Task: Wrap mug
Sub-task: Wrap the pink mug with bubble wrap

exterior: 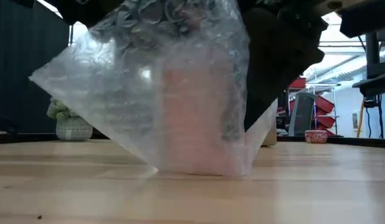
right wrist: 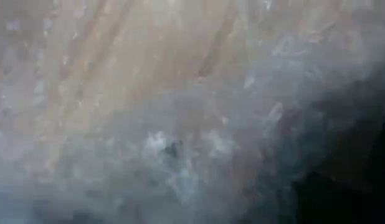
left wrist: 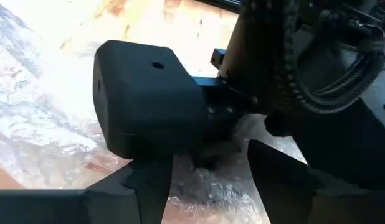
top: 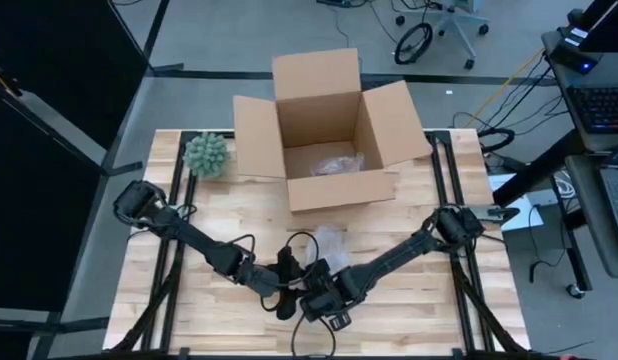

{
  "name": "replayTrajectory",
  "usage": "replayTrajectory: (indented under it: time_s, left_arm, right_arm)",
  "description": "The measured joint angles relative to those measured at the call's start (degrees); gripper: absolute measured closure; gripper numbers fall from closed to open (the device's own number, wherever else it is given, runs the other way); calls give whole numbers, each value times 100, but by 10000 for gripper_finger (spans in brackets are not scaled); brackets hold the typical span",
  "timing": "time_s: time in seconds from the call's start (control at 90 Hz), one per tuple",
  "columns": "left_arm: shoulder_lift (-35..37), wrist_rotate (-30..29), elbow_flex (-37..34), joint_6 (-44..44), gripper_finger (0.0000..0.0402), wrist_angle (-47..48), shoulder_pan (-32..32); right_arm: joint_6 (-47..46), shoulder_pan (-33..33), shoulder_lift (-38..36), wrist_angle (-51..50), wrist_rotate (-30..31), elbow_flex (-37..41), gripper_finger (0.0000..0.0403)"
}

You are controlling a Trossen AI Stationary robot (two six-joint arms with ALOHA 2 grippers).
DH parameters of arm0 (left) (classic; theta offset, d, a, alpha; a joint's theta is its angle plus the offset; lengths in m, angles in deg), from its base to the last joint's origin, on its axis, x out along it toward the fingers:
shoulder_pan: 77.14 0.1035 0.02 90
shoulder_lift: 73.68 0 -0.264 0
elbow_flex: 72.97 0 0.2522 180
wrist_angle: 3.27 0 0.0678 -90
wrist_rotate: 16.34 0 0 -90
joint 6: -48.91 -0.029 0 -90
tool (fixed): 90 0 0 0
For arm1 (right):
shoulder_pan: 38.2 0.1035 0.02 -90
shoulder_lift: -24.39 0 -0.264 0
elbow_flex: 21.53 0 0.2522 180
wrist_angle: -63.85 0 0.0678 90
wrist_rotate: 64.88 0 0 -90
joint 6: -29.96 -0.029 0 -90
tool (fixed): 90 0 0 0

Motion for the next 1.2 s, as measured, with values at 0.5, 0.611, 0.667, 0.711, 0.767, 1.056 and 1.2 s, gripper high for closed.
replayTrajectory:
  time_s: [0.5,0.611,0.667,0.711,0.767,1.056,1.2]
  left_arm:
    - [-279,5,17,172,203,-44,131]
    - [-280,8,17,155,203,-42,133]
    - [-280,19,20,128,203,-42,133]
    - [-280,29,23,120,203,-43,133]
    - [-286,37,24,120,203,-57,137]
    - [-287,63,24,111,203,-66,140]
    - [-289,67,24,113,203,-68,140]
  right_arm:
    - [-54,3,-227,188,61,42,245]
    - [-69,7,-243,183,63,42,245]
    - [-130,9,-271,168,54,42,245]
    - [-181,7,-320,132,41,44,245]
    - [-250,3,-387,84,26,47,245]
    - [-625,9,-868,-366,39,49,245]
    - [-632,9,-1121,-451,55,47,245]
